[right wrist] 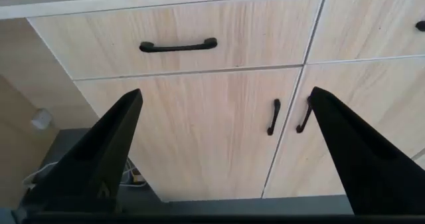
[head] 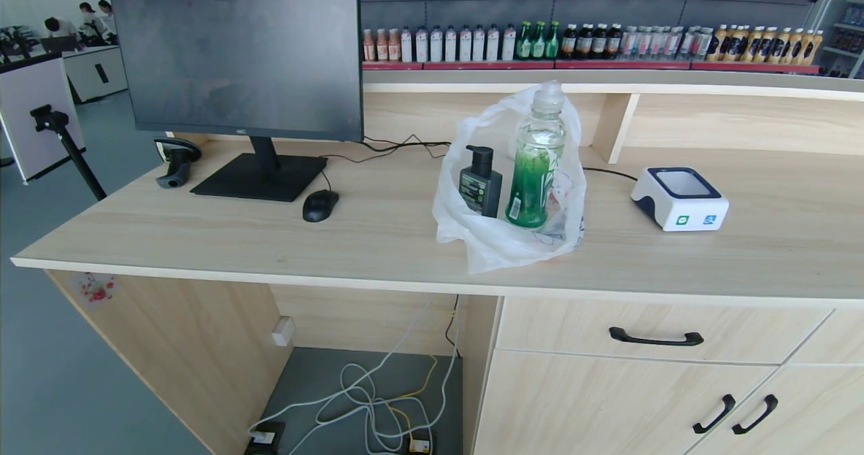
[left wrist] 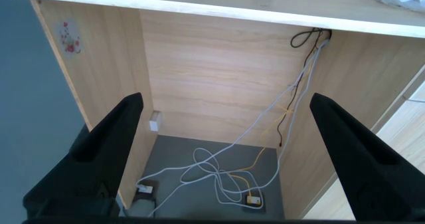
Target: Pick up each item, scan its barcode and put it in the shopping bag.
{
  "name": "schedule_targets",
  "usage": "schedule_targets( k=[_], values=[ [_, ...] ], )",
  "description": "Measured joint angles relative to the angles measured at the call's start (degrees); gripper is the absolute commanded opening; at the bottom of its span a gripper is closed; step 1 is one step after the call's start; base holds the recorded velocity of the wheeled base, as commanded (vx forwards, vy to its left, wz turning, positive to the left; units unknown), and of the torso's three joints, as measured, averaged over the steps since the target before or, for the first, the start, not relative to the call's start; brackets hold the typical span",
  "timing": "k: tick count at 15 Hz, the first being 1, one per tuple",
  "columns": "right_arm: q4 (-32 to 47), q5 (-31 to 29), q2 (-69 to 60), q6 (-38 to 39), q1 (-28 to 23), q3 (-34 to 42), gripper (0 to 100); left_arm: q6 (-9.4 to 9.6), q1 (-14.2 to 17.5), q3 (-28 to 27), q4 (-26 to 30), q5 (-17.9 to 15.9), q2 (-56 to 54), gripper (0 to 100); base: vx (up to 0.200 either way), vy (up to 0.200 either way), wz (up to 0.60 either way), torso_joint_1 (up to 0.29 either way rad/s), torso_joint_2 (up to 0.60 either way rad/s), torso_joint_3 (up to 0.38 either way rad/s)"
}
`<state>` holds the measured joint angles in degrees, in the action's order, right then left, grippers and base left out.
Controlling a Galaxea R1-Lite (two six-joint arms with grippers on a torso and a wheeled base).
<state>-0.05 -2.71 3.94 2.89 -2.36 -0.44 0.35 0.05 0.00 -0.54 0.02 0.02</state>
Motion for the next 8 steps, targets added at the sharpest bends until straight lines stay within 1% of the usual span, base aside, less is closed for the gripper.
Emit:
schedule_targets(
  k=[2, 4, 5, 8],
  values=[
    [-0.11, 1.54, -2.29, -2.71, 1.62, 0.30, 100, 0.18, -0.05, 0.00, 0.02, -0.02, 0.00, 100, 0.000, 0.000, 0.00, 0.000, 0.00, 0.000],
    [-0.02, 1.73, -3.43, -3.00, 2.12, 0.39, 100, 0.20, -0.05, 0.00, 0.10, -0.02, 0.00, 100, 0.000, 0.000, 0.00, 0.000, 0.00, 0.000],
    [-0.02, 1.73, -3.75, -2.89, 2.18, 0.41, 100, 0.24, -0.05, 0.00, 0.10, -0.05, 0.00, 100, 0.000, 0.000, -0.60, 0.002, 0.00, 0.002],
    [0.02, 1.76, -4.04, -2.10, 2.29, 0.44, 100, 0.18, 0.00, 0.00, 0.10, -0.02, 0.00, 100, 0.000, -0.200, -0.60, 0.002, 0.00, 0.002]
  ],
)
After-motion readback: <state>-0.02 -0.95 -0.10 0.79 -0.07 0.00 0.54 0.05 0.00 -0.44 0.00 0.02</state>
